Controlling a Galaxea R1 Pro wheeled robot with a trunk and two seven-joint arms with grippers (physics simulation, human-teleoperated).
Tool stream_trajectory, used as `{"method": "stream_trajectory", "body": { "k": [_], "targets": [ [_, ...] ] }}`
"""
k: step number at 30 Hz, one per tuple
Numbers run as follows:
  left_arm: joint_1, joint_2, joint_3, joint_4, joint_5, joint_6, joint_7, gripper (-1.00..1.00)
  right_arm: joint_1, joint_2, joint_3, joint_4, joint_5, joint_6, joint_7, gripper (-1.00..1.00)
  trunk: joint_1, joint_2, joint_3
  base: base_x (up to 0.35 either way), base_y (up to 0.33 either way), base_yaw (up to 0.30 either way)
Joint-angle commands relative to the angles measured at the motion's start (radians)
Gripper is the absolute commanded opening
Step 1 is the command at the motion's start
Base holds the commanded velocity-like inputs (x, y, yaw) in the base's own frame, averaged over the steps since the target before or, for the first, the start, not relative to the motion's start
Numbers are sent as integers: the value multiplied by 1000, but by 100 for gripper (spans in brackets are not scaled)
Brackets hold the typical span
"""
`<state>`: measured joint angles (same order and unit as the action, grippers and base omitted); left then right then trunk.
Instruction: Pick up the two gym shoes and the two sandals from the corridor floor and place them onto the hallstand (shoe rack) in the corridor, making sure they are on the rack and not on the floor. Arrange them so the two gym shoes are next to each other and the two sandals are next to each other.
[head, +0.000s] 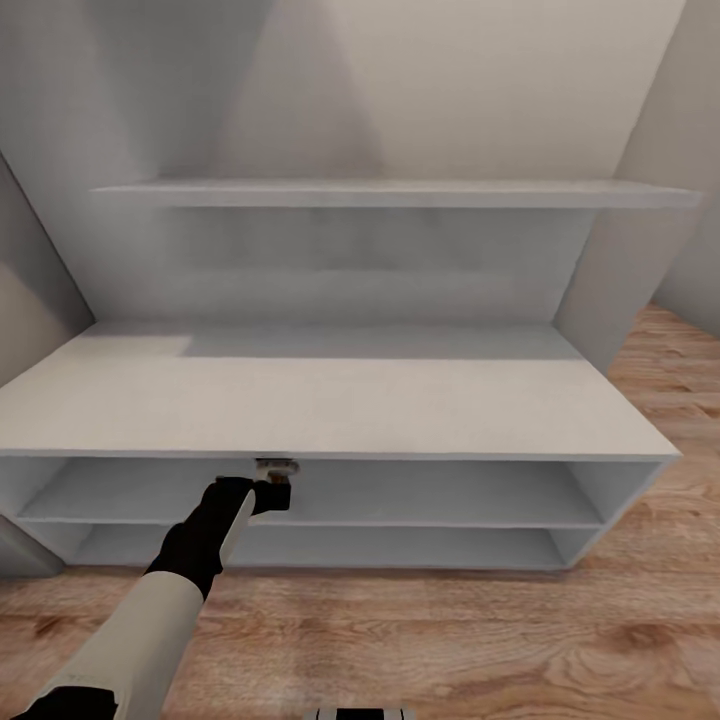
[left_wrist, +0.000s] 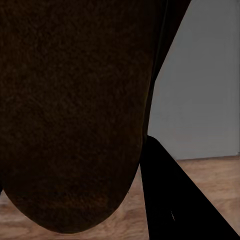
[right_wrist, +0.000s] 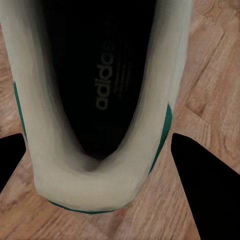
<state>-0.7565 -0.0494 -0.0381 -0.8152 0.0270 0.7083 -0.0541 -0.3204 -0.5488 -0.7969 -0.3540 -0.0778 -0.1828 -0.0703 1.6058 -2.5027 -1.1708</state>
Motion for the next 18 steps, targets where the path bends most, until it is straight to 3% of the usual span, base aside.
{"method": "stream_trajectory", "body": {
  "k": [1,7,18],
  "targets": [
    [0,0,0,-1,-1,5,-4,-100,-1,0,1,1,-8,-4,0,-100,0,0,-1,182,-2,0],
    [2,2,1,-2,-1,5,-4,-100,0,0,1,1,-8,-4,0,-100,0,0,-1,184,-1,0],
    [6,3,1,-2,-1,2,-4,-100,-1,0,1,1,-8,-4,0,-100,0,0,-1,28,0,0]
  ]
}}
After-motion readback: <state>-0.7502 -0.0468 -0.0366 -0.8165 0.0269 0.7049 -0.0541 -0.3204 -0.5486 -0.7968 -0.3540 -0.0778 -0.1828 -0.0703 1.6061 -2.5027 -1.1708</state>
